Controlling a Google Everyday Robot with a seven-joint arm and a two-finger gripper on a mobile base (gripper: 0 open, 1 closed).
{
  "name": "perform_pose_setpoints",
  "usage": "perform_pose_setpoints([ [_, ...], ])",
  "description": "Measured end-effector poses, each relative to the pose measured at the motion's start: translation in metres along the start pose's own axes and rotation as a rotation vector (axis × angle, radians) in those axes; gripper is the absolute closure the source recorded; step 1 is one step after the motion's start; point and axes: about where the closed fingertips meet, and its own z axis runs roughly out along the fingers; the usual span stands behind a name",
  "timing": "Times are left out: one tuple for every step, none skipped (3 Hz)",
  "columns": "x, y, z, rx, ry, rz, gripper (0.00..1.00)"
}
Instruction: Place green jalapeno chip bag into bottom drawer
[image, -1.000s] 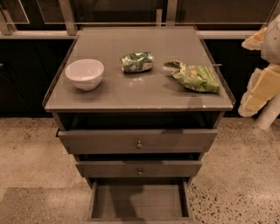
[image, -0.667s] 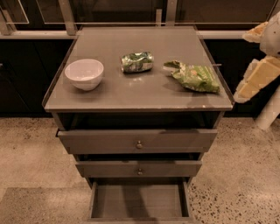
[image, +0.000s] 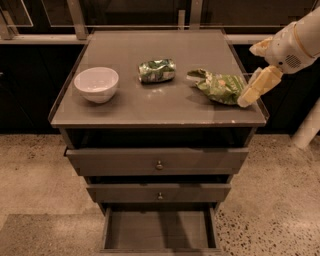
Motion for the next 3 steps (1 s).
perform_pose_setpoints([
  [-0.002,-0.008,0.034,-0.046,-0.053,0.035,0.0],
  [-0.001,-0.01,0.06,-0.086,-0.083,0.065,0.0],
  [0.006,-0.009,0.08,-0.122,-0.087,0.097,0.0],
])
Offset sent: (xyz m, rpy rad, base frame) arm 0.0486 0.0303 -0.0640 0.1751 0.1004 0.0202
